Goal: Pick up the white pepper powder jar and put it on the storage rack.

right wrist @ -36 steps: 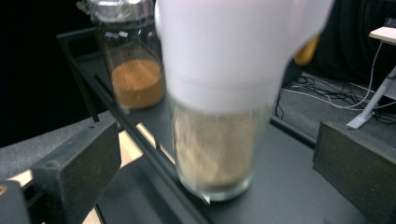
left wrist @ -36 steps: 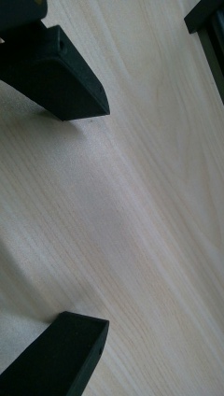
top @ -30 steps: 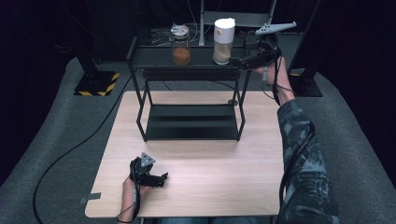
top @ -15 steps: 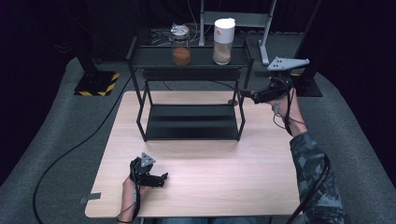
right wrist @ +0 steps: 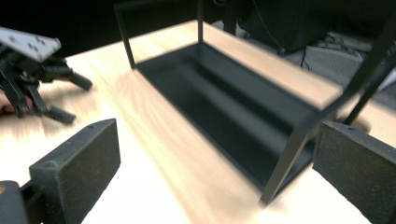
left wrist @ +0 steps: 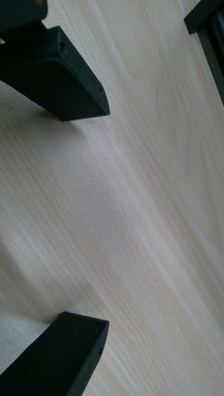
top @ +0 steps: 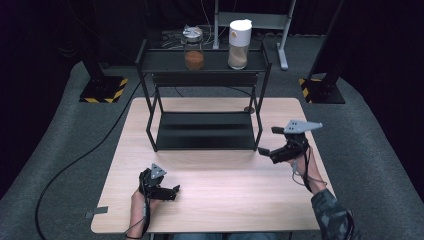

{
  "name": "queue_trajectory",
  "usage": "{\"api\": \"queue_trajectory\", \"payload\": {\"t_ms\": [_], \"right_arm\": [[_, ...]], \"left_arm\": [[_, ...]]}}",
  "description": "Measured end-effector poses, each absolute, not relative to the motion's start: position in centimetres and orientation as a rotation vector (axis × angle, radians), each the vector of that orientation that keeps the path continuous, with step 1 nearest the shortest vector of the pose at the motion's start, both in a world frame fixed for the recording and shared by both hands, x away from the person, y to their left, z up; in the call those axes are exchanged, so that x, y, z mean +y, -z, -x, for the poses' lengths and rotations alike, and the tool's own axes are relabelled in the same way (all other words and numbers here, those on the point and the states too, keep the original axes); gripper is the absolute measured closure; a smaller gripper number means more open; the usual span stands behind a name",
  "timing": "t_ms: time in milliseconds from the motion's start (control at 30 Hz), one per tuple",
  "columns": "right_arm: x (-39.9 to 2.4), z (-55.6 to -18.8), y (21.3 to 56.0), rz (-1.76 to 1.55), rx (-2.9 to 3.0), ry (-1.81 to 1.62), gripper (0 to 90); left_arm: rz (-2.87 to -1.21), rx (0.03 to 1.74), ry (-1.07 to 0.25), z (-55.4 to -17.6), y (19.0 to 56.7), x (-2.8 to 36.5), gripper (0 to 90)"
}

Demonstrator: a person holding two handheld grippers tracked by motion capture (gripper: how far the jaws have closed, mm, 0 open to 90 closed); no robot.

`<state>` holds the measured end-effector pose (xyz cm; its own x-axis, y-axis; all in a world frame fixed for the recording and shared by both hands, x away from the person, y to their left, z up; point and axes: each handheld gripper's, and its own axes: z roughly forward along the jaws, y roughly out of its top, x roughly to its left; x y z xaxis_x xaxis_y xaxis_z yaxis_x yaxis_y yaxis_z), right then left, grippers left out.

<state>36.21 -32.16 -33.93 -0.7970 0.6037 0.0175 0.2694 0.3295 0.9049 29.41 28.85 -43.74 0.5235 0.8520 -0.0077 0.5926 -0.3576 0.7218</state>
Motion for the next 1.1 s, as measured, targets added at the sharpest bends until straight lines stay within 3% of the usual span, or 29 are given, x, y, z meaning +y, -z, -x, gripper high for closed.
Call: {"api": "queue_trajectory", "payload": {"t_ms": [333, 1100], "right_arm": [[-32.9, -32.2, 43.1, -0.973, 2.251, -1.509, 0.0], [-32.6, -30.8, 45.5, -0.967, 2.299, -1.460, 0.0]], "left_arm": [[-2.082, 1.169, -0.488, -29.5, 43.7, 28.8, 0.4], [-2.082, 1.169, -0.488, -29.5, 43.8, 28.8, 0.4]]}}
